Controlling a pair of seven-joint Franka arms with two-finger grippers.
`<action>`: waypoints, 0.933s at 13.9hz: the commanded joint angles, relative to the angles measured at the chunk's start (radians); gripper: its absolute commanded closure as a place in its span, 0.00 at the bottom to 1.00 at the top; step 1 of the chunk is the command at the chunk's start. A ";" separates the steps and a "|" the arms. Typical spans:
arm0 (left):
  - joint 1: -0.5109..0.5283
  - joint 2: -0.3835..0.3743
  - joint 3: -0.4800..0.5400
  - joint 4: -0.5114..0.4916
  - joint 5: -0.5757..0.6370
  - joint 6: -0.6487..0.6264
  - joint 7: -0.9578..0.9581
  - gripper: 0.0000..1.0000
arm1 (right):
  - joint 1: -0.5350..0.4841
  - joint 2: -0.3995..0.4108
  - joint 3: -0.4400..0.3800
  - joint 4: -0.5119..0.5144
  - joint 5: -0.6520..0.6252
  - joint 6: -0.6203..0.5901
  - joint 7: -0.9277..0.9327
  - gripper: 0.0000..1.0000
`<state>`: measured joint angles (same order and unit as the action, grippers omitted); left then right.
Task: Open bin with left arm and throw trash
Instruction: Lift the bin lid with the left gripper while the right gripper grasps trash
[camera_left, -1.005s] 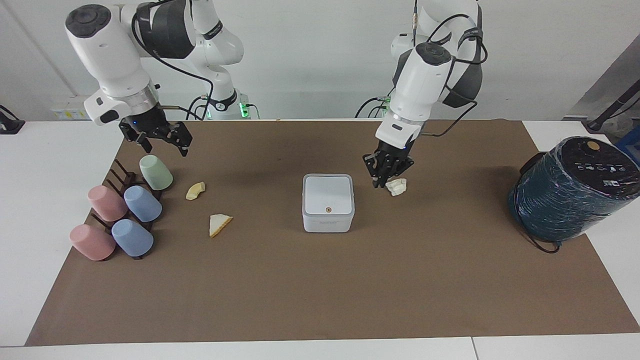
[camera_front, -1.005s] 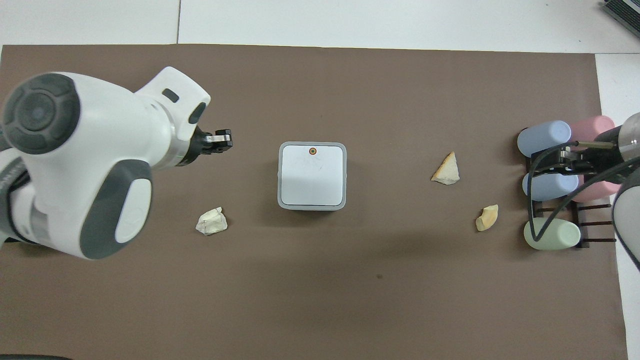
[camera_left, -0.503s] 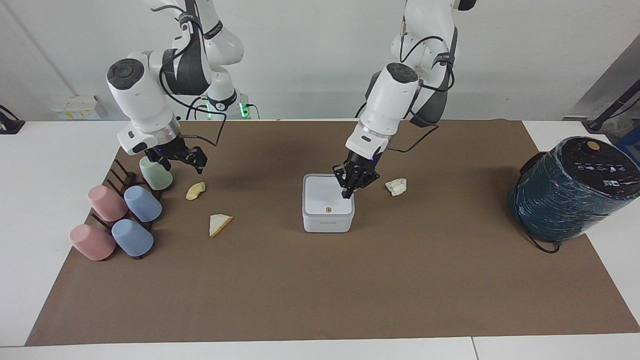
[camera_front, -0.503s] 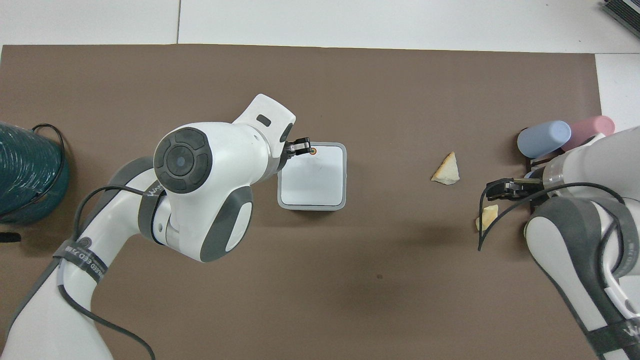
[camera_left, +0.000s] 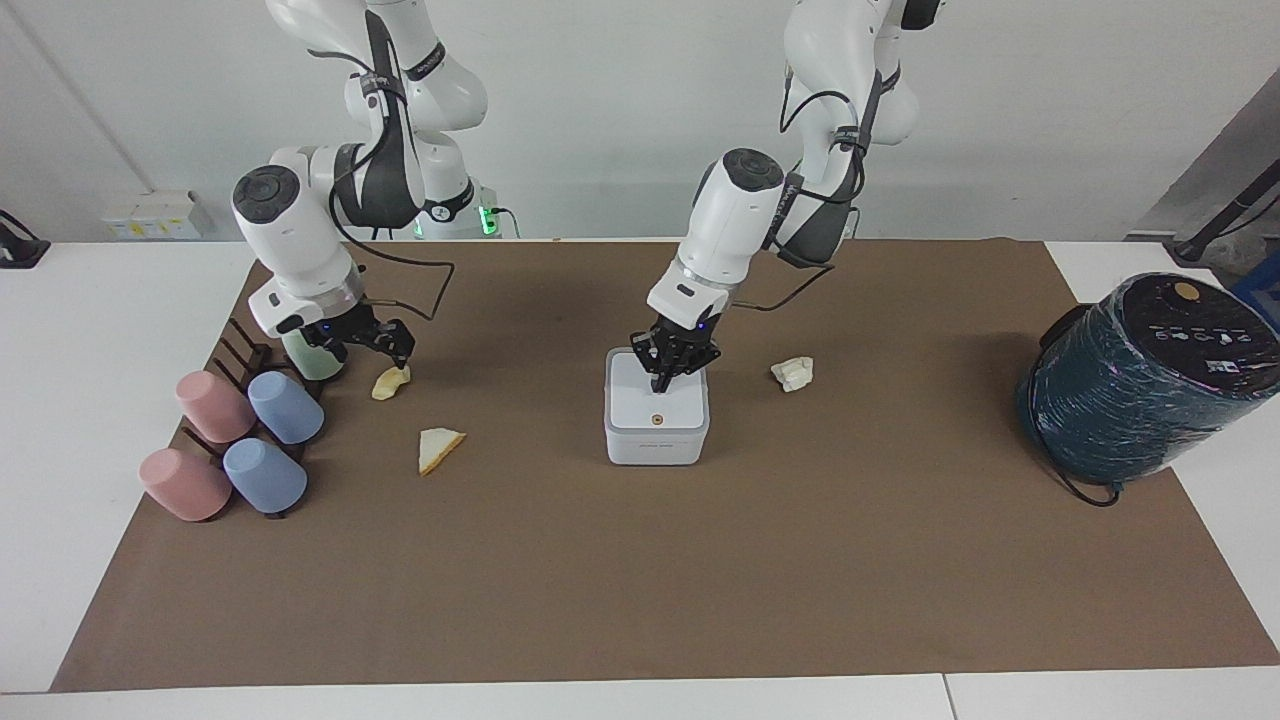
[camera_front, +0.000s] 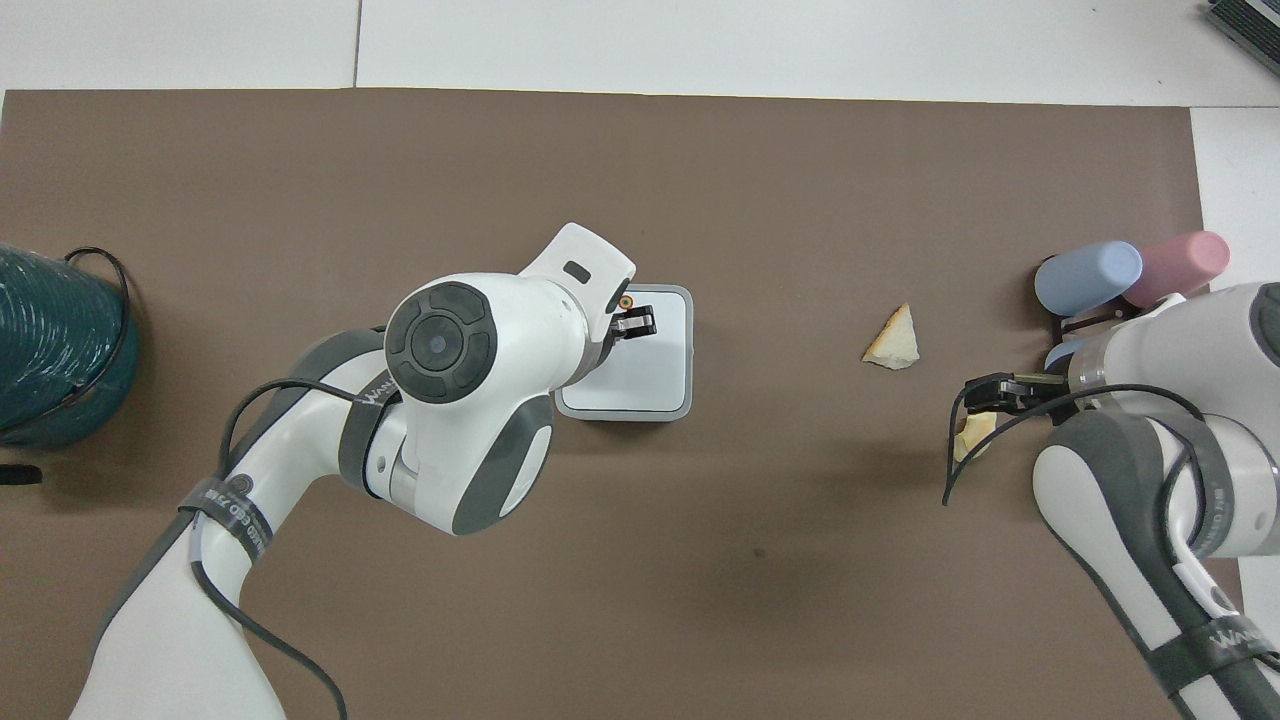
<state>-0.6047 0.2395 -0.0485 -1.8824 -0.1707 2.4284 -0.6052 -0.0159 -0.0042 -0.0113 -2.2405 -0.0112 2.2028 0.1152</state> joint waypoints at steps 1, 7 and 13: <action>-0.030 -0.020 0.018 -0.056 -0.024 0.032 -0.004 0.90 | -0.003 0.041 0.005 -0.025 0.000 0.075 -0.039 0.00; -0.038 0.035 0.018 -0.070 -0.024 0.122 -0.002 0.90 | -0.007 0.017 0.005 -0.119 0.000 0.144 -0.063 0.00; -0.032 0.067 0.019 -0.044 -0.024 0.153 -0.002 0.90 | -0.006 0.009 0.005 -0.197 0.000 0.292 -0.120 0.53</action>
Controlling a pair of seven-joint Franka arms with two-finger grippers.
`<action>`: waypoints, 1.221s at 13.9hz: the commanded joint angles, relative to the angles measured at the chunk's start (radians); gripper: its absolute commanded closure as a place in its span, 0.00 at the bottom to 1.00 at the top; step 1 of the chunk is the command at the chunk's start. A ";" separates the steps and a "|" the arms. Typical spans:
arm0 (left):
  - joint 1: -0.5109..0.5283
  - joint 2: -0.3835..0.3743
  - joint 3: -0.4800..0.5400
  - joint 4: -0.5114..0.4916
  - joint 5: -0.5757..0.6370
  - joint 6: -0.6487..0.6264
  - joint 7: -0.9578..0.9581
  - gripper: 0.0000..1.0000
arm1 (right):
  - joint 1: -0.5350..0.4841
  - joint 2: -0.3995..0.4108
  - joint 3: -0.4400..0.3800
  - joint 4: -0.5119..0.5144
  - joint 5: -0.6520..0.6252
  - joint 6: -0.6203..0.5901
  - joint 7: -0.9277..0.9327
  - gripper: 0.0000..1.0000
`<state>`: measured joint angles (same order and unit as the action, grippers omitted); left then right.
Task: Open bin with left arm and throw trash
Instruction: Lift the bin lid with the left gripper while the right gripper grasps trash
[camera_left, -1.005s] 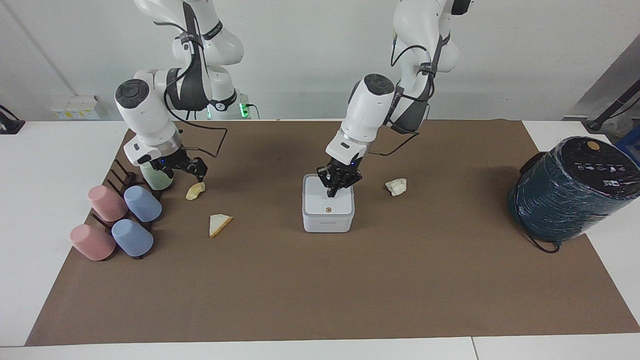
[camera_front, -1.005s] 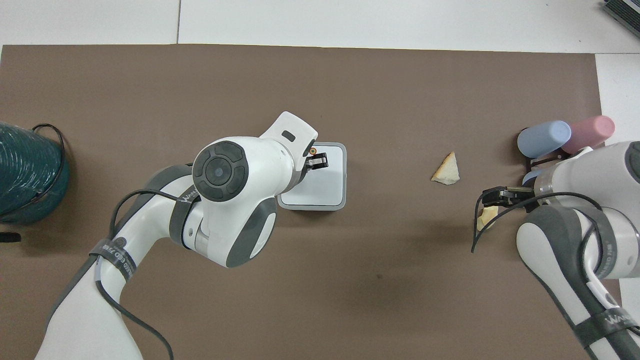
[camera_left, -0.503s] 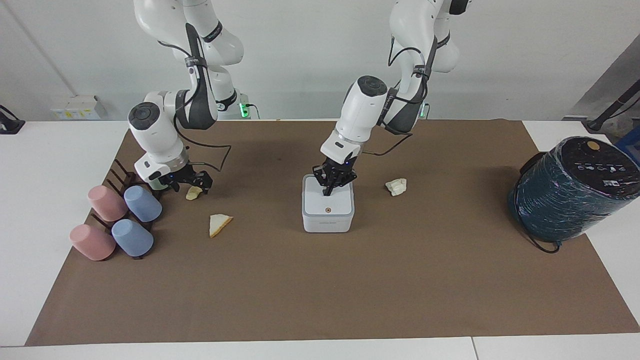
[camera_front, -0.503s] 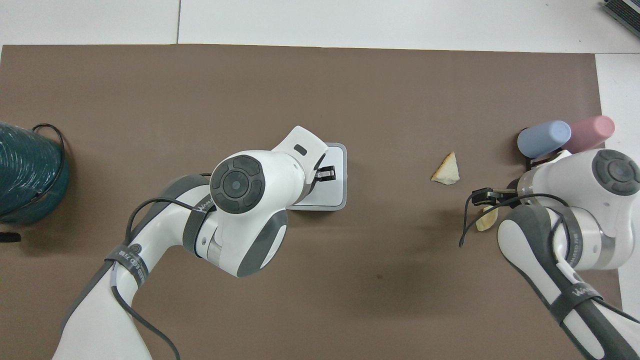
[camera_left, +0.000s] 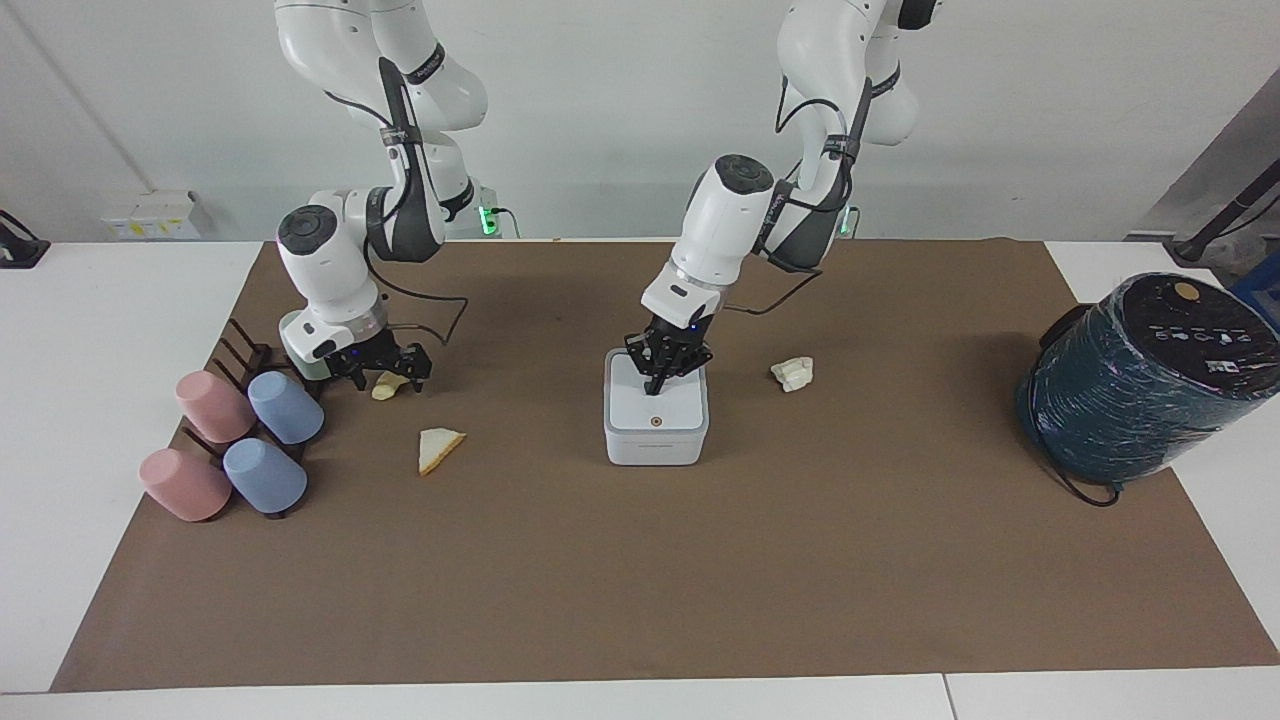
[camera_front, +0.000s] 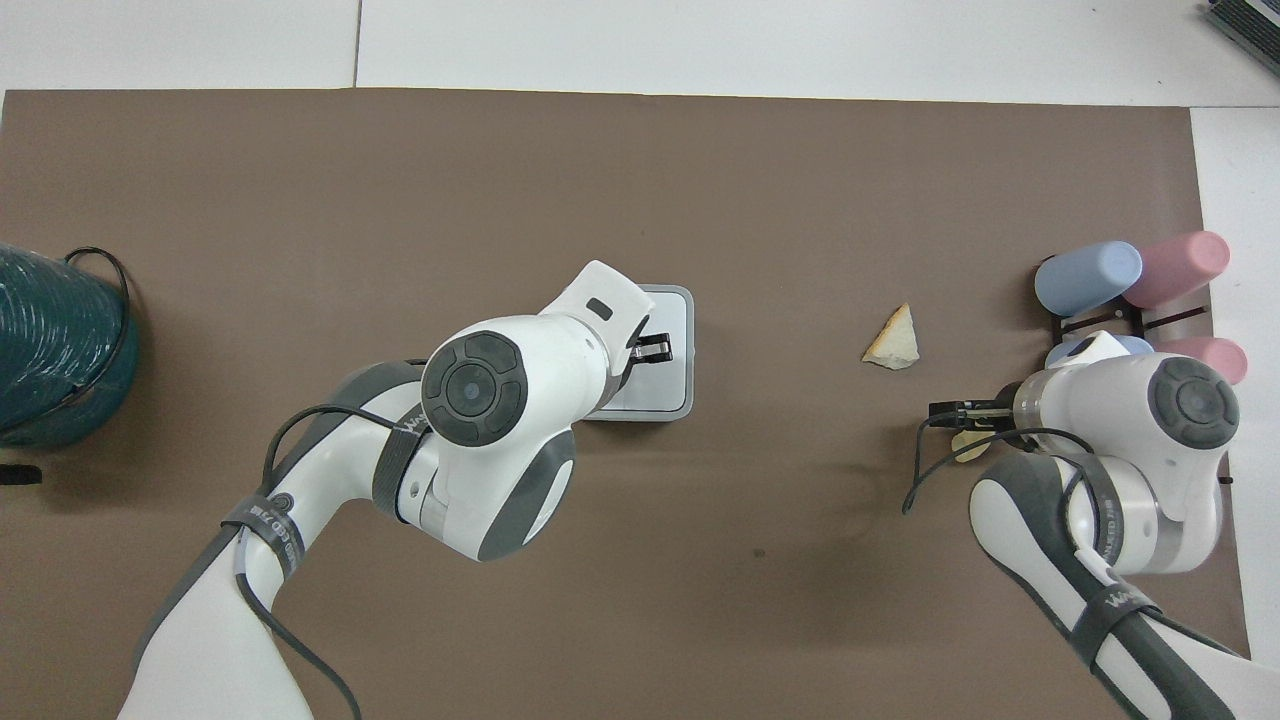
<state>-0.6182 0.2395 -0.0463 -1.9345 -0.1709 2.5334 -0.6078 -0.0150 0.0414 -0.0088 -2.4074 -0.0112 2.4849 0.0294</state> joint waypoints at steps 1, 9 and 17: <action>-0.011 0.067 0.017 0.046 -0.024 0.015 -0.001 0.90 | -0.006 -0.037 0.003 -0.030 0.000 0.008 -0.037 0.74; 0.210 0.058 0.025 0.384 0.016 -0.510 0.049 0.76 | 0.009 -0.052 0.023 0.120 0.014 -0.200 -0.020 1.00; 0.337 -0.114 0.028 -0.062 0.103 -0.333 0.278 0.00 | 0.240 0.052 0.029 0.418 0.017 -0.239 0.490 1.00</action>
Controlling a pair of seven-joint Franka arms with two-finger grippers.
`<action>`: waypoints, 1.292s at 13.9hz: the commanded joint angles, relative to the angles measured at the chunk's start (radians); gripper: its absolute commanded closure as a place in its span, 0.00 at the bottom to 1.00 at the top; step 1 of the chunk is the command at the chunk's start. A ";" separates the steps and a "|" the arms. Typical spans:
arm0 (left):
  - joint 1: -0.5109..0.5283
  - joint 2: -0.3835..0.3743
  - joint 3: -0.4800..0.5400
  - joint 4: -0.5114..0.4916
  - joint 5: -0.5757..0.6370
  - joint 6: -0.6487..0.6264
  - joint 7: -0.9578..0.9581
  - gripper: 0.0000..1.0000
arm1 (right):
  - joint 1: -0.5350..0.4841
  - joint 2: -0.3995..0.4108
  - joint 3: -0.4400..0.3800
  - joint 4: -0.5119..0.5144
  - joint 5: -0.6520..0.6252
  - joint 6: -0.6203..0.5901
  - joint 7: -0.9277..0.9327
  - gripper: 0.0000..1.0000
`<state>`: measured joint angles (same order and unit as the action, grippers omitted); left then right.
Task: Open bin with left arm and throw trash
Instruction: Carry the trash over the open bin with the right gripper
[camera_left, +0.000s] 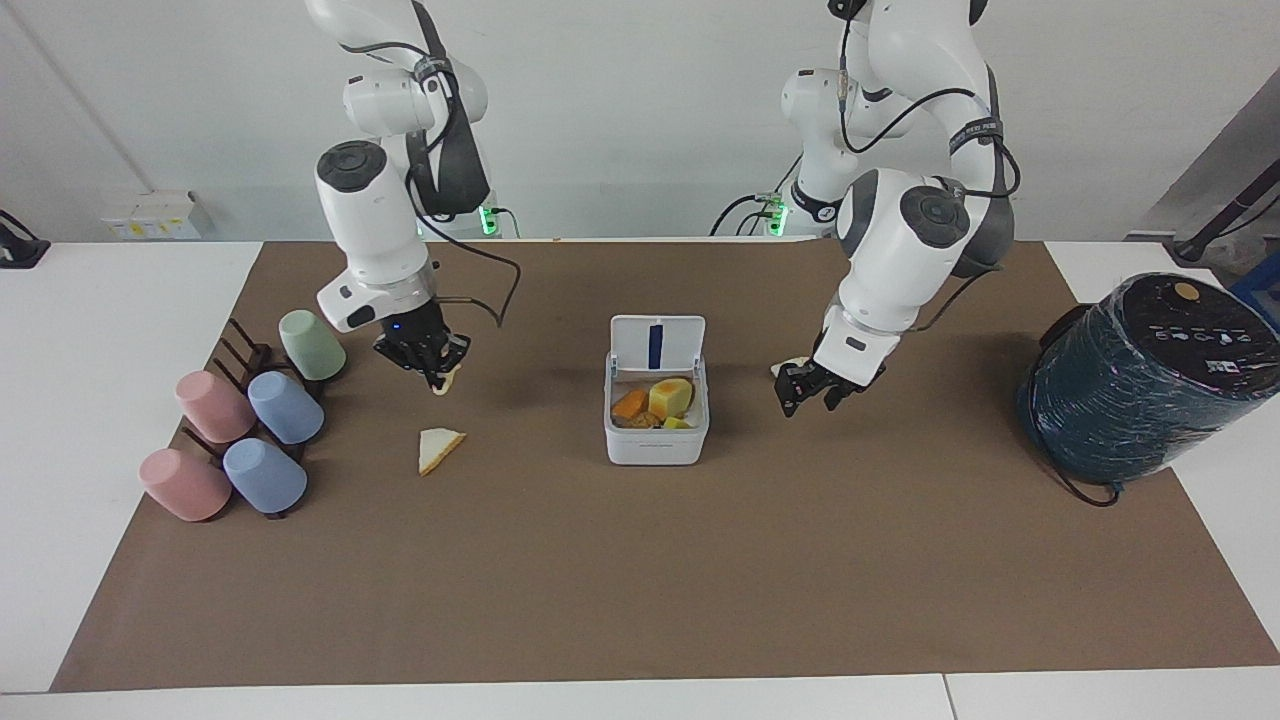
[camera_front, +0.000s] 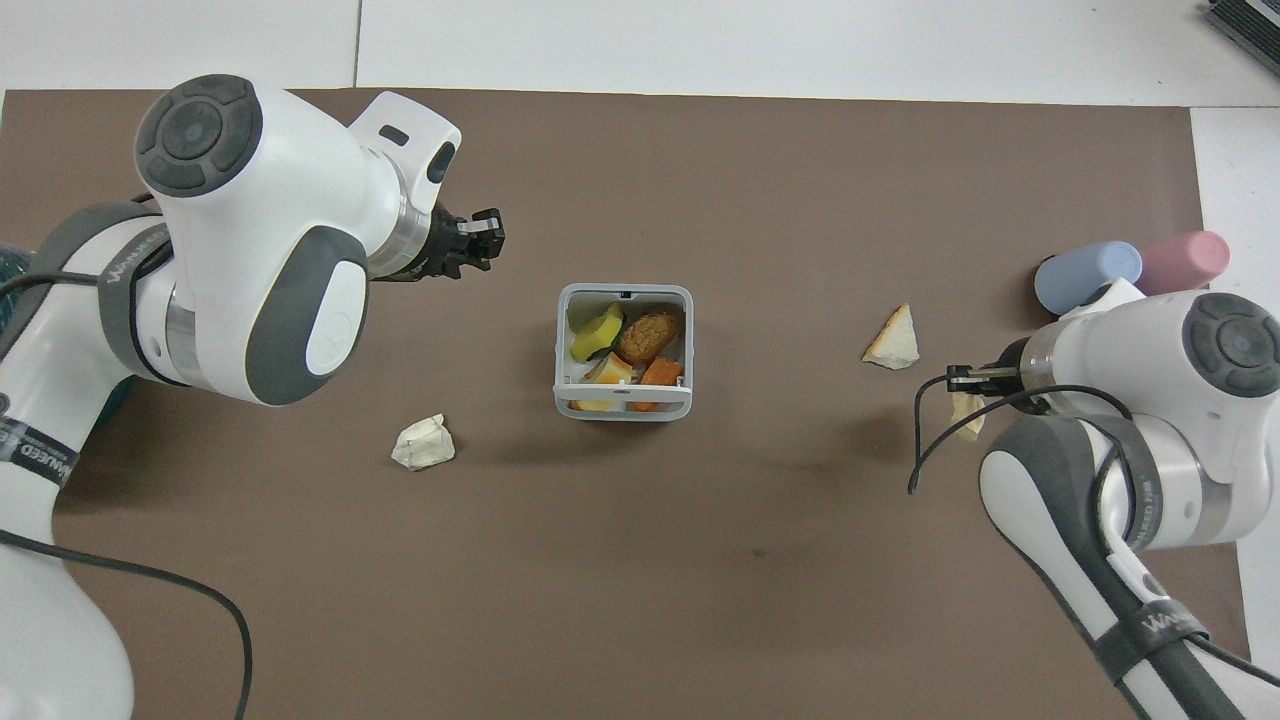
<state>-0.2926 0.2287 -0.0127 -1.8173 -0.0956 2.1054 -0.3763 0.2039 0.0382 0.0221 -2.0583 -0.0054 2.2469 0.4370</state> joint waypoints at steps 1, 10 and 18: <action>0.026 -0.124 -0.007 -0.235 0.028 0.122 0.089 0.00 | 0.055 0.084 -0.002 0.107 0.012 0.002 0.136 1.00; -0.013 -0.192 -0.010 -0.479 0.028 0.235 0.445 0.00 | 0.262 0.305 -0.002 0.334 0.111 0.148 0.450 1.00; -0.026 -0.180 -0.009 -0.516 0.030 0.278 0.490 0.90 | 0.347 0.318 -0.002 0.323 0.121 0.163 0.523 0.08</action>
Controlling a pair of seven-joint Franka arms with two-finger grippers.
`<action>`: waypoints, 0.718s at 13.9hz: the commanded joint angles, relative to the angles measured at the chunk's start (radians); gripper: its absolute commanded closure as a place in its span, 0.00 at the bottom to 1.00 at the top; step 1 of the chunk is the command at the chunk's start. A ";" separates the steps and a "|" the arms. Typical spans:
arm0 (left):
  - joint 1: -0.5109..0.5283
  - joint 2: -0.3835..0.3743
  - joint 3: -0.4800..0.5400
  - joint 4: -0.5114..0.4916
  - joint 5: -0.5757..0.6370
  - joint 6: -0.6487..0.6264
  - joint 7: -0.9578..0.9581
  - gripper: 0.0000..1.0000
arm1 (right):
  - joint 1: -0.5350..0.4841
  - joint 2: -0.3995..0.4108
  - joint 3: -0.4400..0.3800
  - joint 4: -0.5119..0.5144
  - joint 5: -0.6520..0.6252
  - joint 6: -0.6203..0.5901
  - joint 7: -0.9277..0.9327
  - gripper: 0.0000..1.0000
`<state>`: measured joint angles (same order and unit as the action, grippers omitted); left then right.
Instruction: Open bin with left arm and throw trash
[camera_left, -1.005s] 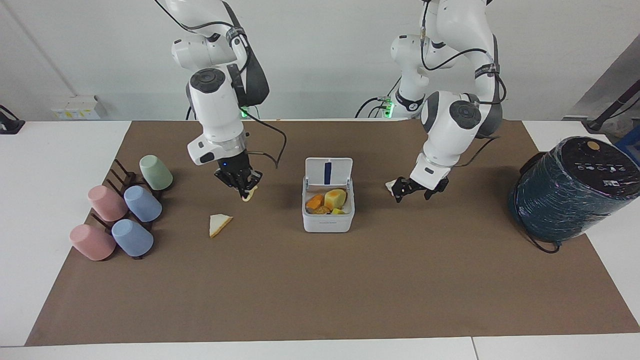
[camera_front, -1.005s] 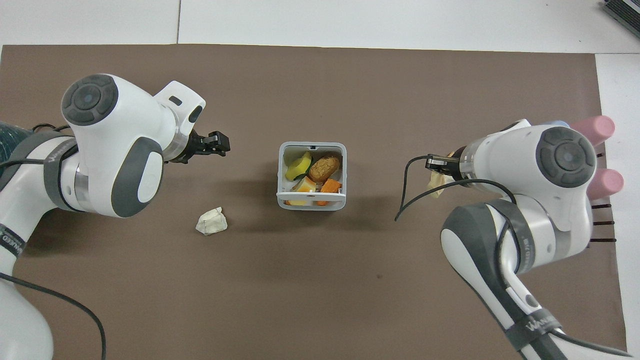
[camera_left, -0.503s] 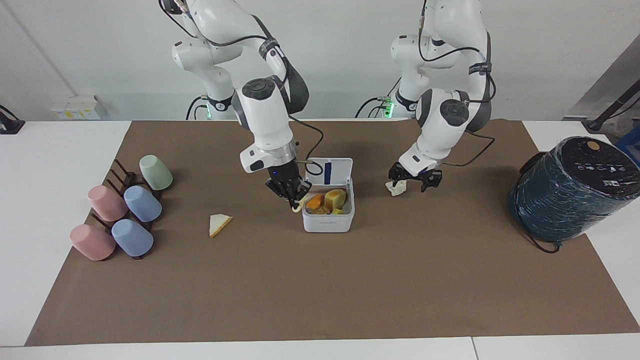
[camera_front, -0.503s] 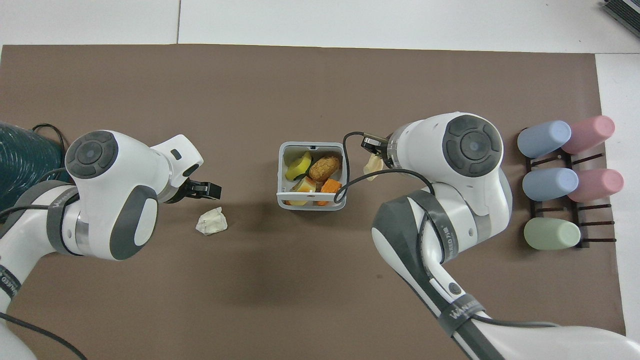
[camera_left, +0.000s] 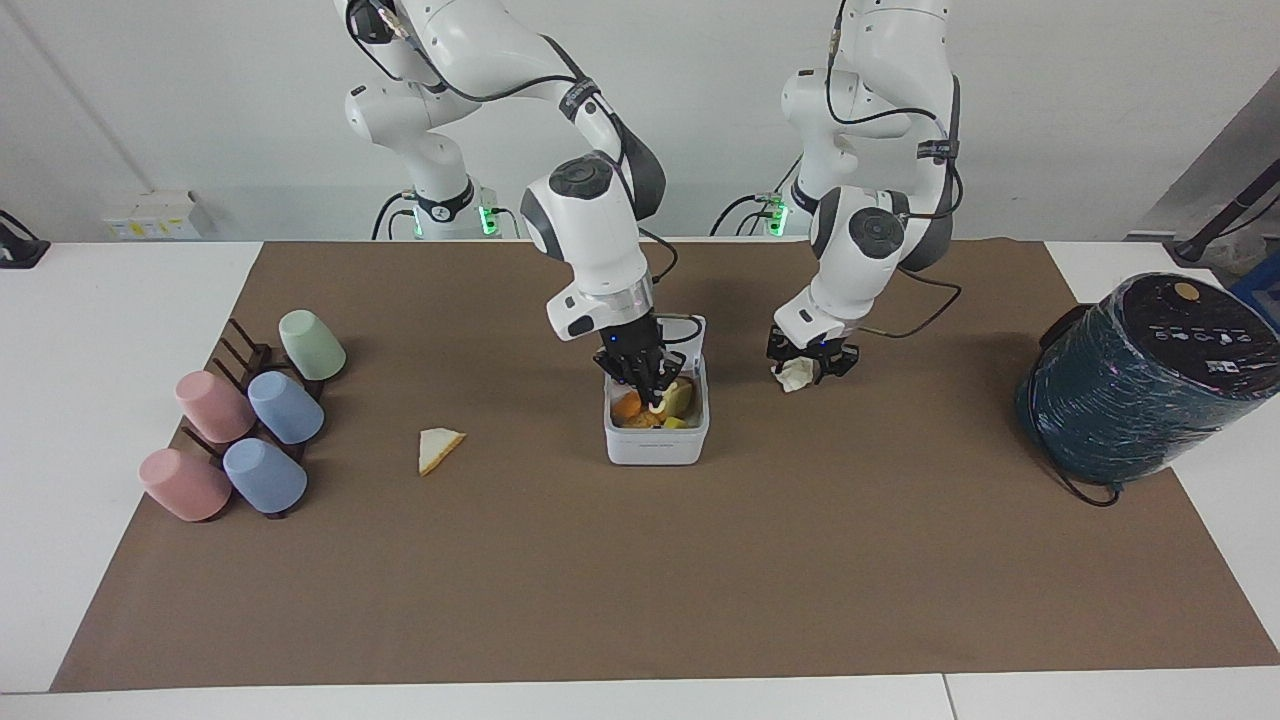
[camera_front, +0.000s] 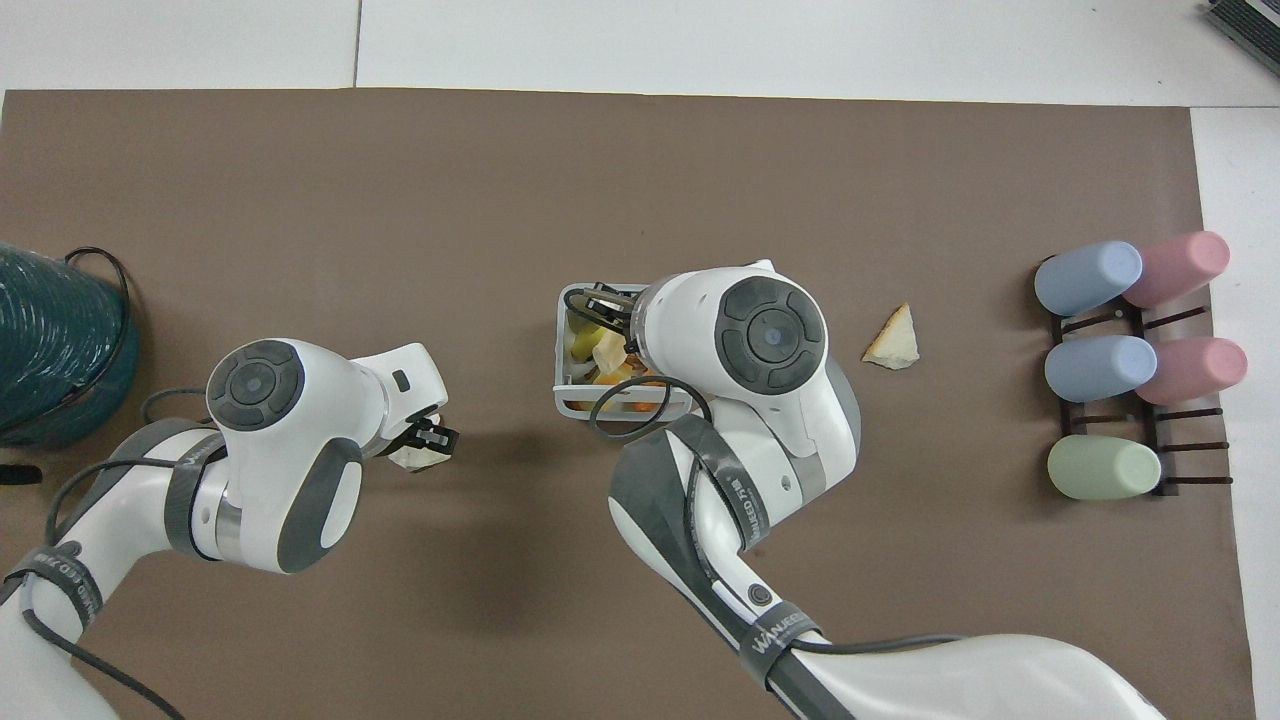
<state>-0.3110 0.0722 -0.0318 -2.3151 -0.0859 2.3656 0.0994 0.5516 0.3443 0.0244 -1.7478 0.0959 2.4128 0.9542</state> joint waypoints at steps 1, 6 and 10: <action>-0.008 -0.016 0.012 0.012 0.020 0.011 0.014 1.00 | -0.001 0.007 -0.004 0.014 0.021 -0.009 0.006 0.08; -0.008 0.067 0.010 0.296 0.020 -0.171 -0.003 1.00 | -0.015 -0.007 -0.004 0.014 0.019 -0.046 0.003 0.02; -0.057 0.141 0.003 0.564 0.012 -0.301 -0.202 1.00 | -0.010 -0.013 -0.004 0.007 0.019 -0.054 0.003 0.02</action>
<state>-0.3207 0.1473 -0.0351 -1.8814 -0.0855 2.1198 0.0060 0.5445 0.3423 0.0173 -1.7407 0.0961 2.3850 0.9542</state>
